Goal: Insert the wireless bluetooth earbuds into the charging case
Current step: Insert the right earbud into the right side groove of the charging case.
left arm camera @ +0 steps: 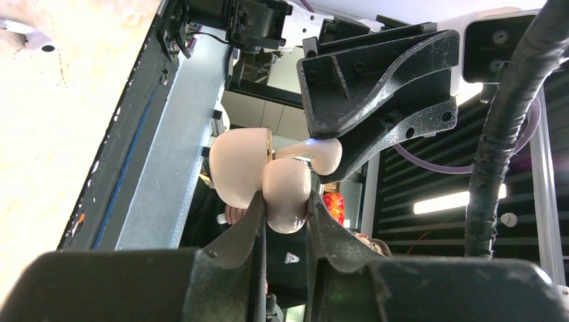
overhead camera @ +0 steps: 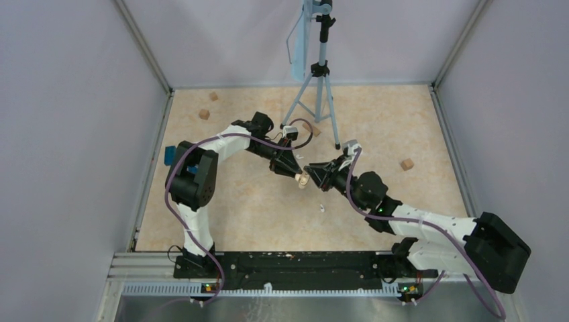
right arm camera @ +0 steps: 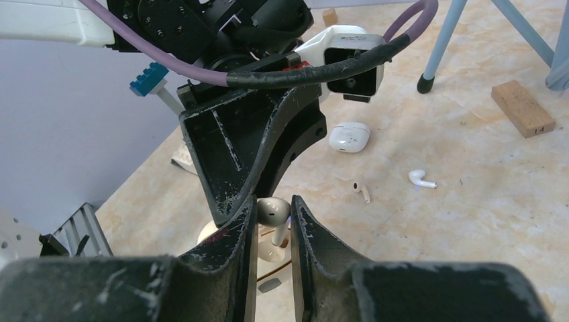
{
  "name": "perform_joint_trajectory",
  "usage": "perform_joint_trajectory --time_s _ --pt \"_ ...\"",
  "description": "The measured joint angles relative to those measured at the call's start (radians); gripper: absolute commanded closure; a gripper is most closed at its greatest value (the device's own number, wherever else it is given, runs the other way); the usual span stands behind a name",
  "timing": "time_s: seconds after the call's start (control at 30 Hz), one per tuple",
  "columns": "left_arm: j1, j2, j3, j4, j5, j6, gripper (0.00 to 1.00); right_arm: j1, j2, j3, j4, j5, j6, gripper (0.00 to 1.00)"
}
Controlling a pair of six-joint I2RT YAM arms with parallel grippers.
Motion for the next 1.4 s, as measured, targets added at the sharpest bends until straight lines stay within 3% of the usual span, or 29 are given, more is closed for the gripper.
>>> perform_joint_trajectory --time_s 0.73,1.4 --pt "-0.001 0.0 0.0 -0.002 -0.001 -0.007 1.0 0.028 0.026 -0.05 0.095 0.047 -0.003 0.92" --pt "0.005 0.035 0.014 -0.008 0.007 -0.017 1.0 0.071 -0.026 -0.063 0.039 0.103 -0.046 0.91"
